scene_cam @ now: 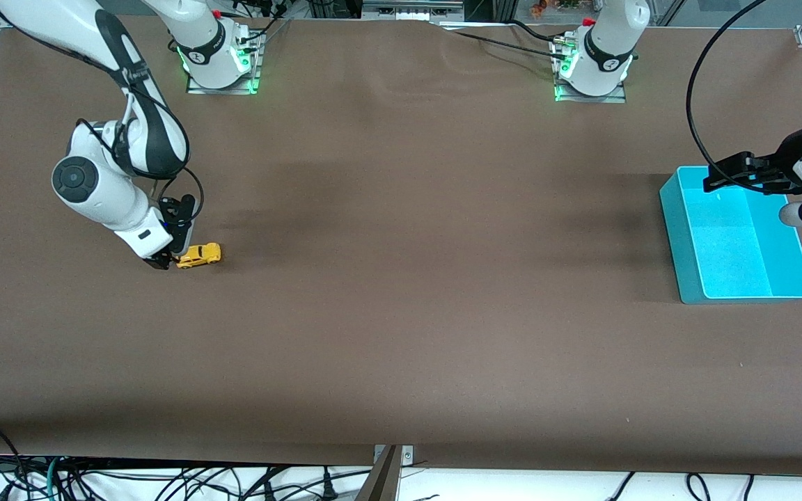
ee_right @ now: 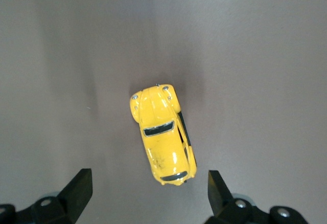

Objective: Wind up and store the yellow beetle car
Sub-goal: 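Reach the right gripper down over the yellow beetle car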

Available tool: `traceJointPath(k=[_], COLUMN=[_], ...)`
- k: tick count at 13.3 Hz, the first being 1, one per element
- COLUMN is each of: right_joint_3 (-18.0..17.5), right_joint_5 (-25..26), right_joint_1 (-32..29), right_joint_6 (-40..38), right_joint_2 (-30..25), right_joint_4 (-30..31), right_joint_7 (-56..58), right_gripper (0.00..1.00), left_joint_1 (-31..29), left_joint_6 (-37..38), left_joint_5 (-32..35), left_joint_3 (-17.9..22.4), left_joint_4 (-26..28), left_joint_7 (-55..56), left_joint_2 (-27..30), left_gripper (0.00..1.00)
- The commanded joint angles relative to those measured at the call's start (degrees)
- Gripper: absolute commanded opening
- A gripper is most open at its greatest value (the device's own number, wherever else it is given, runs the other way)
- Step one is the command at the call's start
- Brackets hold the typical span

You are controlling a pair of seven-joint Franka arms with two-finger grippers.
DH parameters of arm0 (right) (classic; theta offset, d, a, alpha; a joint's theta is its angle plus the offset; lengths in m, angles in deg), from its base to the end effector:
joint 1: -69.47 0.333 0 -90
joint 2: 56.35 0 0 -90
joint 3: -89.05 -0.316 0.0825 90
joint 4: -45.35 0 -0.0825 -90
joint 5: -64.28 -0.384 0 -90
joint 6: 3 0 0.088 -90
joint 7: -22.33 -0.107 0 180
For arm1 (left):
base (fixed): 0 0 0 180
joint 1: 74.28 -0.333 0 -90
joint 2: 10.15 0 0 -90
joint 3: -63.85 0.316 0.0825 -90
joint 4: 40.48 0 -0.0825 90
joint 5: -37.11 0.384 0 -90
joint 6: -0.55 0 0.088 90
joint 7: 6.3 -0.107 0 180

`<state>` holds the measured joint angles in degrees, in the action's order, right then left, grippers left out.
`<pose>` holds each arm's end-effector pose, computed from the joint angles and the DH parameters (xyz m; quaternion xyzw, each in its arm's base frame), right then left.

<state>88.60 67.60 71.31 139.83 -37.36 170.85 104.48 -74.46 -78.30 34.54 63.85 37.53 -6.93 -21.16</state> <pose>0.5554 0.0226 0.2308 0.7247 0.6888 -0.0213 0.0029 0.5916 -0.0036 0.5957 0.9958 -0.0063 -0.0885 0.0229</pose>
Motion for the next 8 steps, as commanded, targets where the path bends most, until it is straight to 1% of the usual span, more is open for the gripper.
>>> traceJointPath(k=[1, 2, 3, 5, 7, 8], right_joint_3=[-1.48, -1.66, -1.75, -1.84, -2.19, -2.19], right_joint_5=[-4.70, -7.43, -9.02, -9.21, -9.30, -9.47], right_joint_1=[-1.31, -1.31, -1.31, -1.23, -1.31, -1.31], right_joint_6=[3.85, 4.55, 5.17, 5.35, 5.35, 5.53], right_joint_2=[2.98, 3.86, 4.39, 4.57, 4.74, 4.92], right_joint_4=[-0.26, -0.52, -0.78, -0.79, -0.79, -0.70], right_joint_7=[9.13, 12.21, 14.24, 14.97, 15.05, 15.05], right_gripper=[1.00, 1.00, 1.00, 0.99, 0.85, 0.71], left_joint_1=[-0.26, -0.26, -0.26, -0.26, -0.26, -0.26], left_joint_6=[0.27, 0.27, 0.18, 0.27, 0.27, 0.27], left_joint_5=[-0.68, -0.59, -0.68, -0.68, -0.59, -0.51], left_joint_3=[-0.10, -0.10, -0.10, -0.10, -0.10, -0.10], left_joint_4=[0.22, 0.22, 0.22, 0.22, 0.22, 0.22], left_joint_7=[0.28, 0.28, 0.28, 0.28, 0.28, 0.28], left_joint_2=[0.38, 0.38, 0.38, 0.29, 0.29, 0.29], left_gripper=[1.00, 1.00, 1.00, 1.00, 1.00, 1.00])
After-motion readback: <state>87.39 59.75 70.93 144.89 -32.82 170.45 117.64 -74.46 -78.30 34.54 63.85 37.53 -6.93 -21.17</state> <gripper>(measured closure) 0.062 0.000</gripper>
